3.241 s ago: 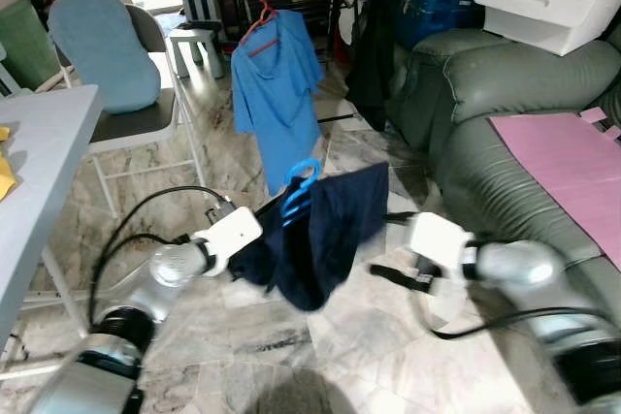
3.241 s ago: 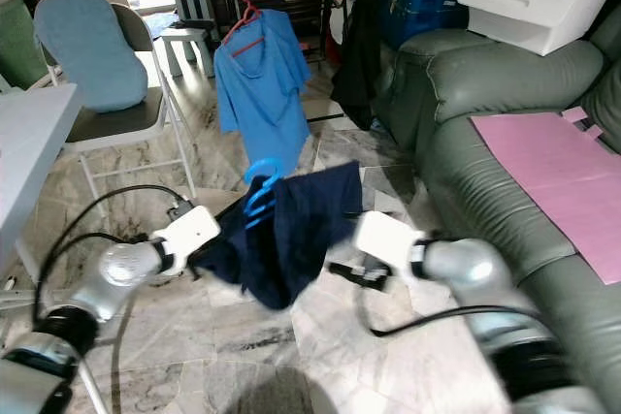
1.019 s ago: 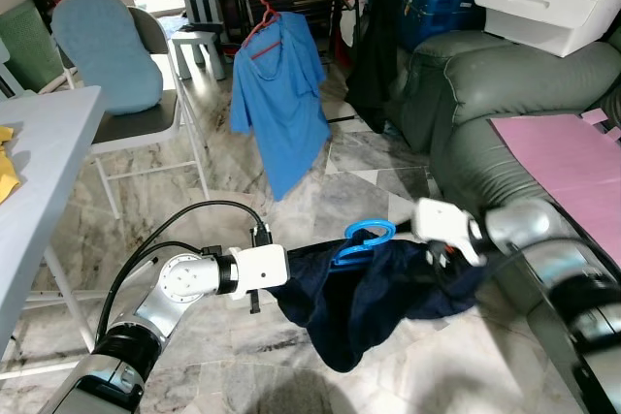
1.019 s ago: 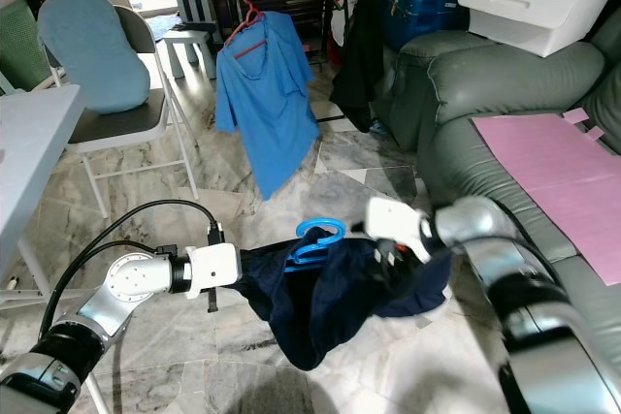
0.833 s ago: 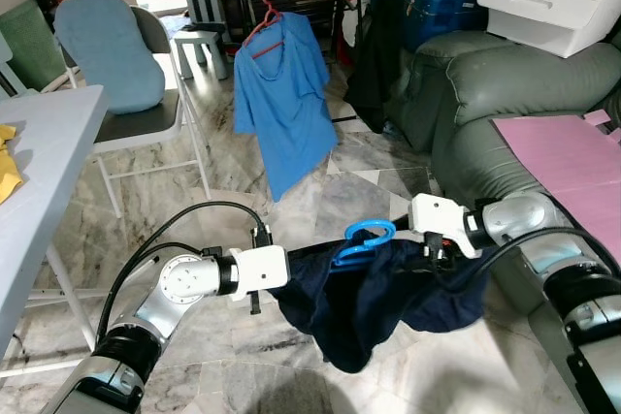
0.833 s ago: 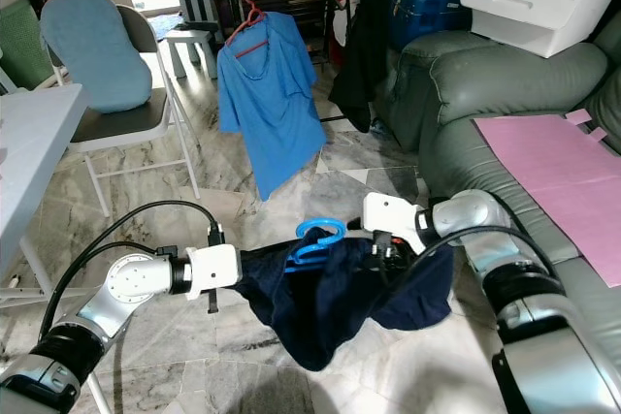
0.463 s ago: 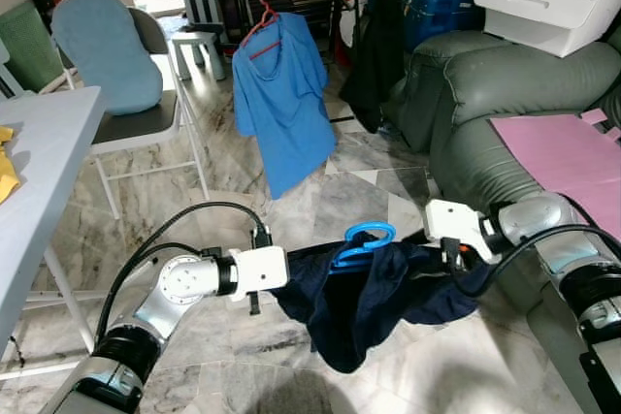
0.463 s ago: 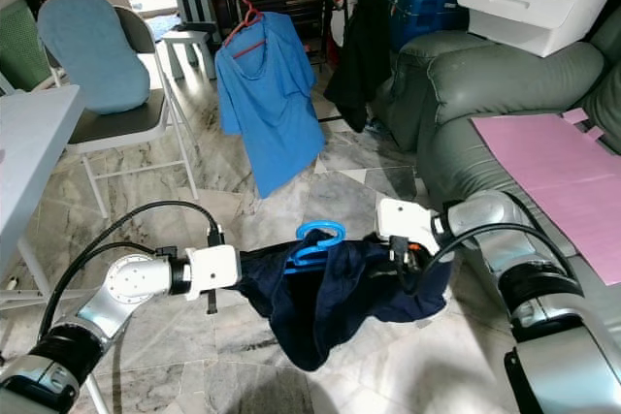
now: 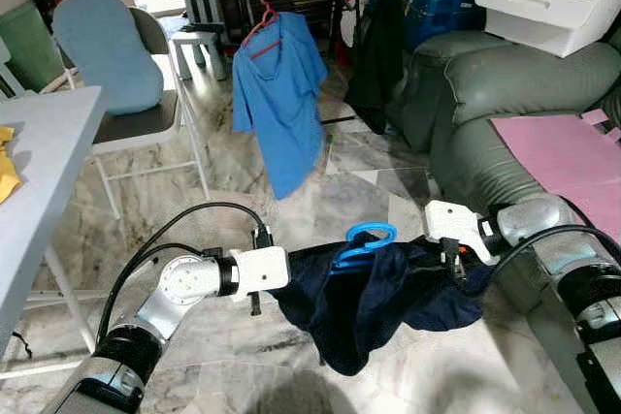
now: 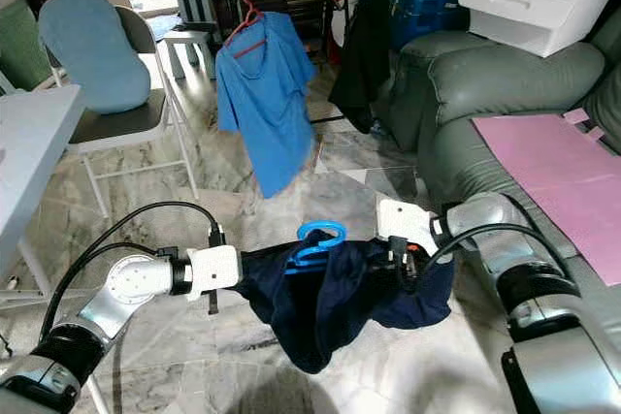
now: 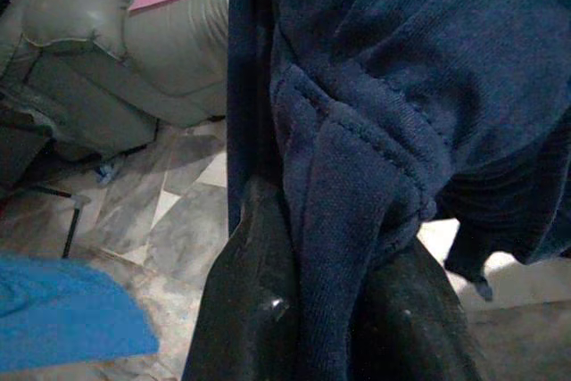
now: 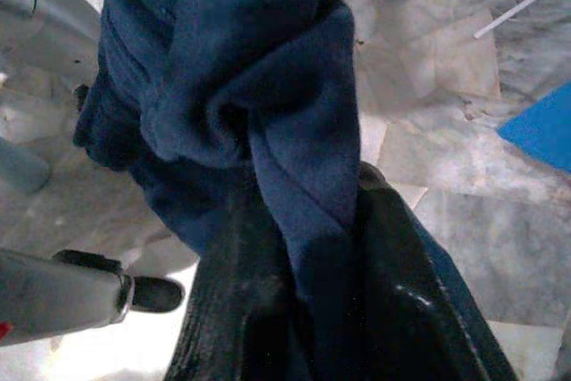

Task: Hang hanger

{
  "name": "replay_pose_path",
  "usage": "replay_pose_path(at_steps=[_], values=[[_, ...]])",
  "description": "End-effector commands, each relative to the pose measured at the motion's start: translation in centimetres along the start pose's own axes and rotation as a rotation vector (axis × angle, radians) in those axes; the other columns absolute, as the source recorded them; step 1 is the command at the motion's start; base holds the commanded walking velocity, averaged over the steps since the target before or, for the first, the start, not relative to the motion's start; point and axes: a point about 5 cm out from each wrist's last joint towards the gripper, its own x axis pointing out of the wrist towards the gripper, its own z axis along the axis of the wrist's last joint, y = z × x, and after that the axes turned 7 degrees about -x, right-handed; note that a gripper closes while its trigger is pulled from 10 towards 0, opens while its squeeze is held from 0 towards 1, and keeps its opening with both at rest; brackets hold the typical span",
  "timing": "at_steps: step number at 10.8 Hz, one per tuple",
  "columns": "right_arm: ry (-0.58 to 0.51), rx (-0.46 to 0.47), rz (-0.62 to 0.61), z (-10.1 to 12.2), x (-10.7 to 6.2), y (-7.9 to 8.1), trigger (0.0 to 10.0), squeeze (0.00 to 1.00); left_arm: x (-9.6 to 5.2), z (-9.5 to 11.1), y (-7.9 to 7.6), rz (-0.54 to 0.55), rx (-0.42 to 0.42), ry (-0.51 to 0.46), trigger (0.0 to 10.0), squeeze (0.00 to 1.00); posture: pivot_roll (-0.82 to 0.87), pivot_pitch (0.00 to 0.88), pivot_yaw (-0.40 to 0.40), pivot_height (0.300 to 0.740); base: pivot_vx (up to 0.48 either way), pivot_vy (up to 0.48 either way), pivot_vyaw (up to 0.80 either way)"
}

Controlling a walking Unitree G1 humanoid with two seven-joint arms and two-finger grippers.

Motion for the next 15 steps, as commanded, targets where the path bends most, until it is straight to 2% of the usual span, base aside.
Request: replay_pose_path(at_steps=[1, 6, 7, 8, 9, 10, 13, 15], values=[[-0.017, 0.005, -0.008, 0.0, 0.1, 0.0, 0.0, 0.00, -0.1, 0.4, 0.3, 0.013, 0.013, -0.017, 0.0, 0.00, -0.10, 0.000, 0.071, 0.740, 0.000, 0.000, 0.00], [-0.011, 0.010, -0.027, -0.1, 0.0, -0.1, 0.0, 0.00, -0.1, 0.1, 0.8, 0.059, 0.013, -0.001, 0.0, 0.00, -0.10, 0.000, 0.069, 0.740, 0.000, 0.000, 0.00], [-0.012, 0.012, -0.031, -0.1, 0.1, 0.0, 0.0, 0.00, -0.2, -0.2, 1.4, 0.135, -0.013, 0.018, 4.5, 0.00, -0.11, 0.000, 0.070, 0.740, 0.000, 0.000, 0.00], [-0.005, 0.012, -0.042, -0.2, 0.2, 0.0, 0.0, 0.00, -0.3, -0.5, 1.9, 0.213, -0.095, 0.010, 10.0, 1.00, -0.10, 0.000, 0.070, 0.740, 0.000, 0.000, 0.00], [0.015, 0.013, -0.067, -0.4, 0.3, -0.1, 0.0, 0.00, -0.4, -0.9, 1.9, 0.243, -0.093, 0.024, 10.0, 1.00, -0.10, 0.000, 0.072, 0.740, 0.000, 0.000, 0.00], [0.026, 0.030, -0.084, -0.7, 0.6, 0.0, 0.0, 0.00, -0.5, -1.0, 1.9, 0.291, -0.133, -0.004, 10.0, 1.00, -0.10, 0.000, 0.071, 0.740, 0.000, 0.000, 0.00], [0.074, 0.071, -0.142, -1.5, 1.8, 0.4, 0.0, 0.00, -1.1, -0.8, 2.2, 0.322, -0.151, -0.048, 10.0, 1.00, -0.09, 0.000, 0.071, 0.740, 0.000, 0.000, 0.00], [0.107, 0.108, -0.245, -1.8, 2.7, 0.0, 0.0, 0.00, -1.6, -1.5, 3.2, 0.438, -0.285, -0.060, 10.0, 1.00, -0.09, 0.000, 0.072, 0.740, 0.000, 0.000, 0.00]])
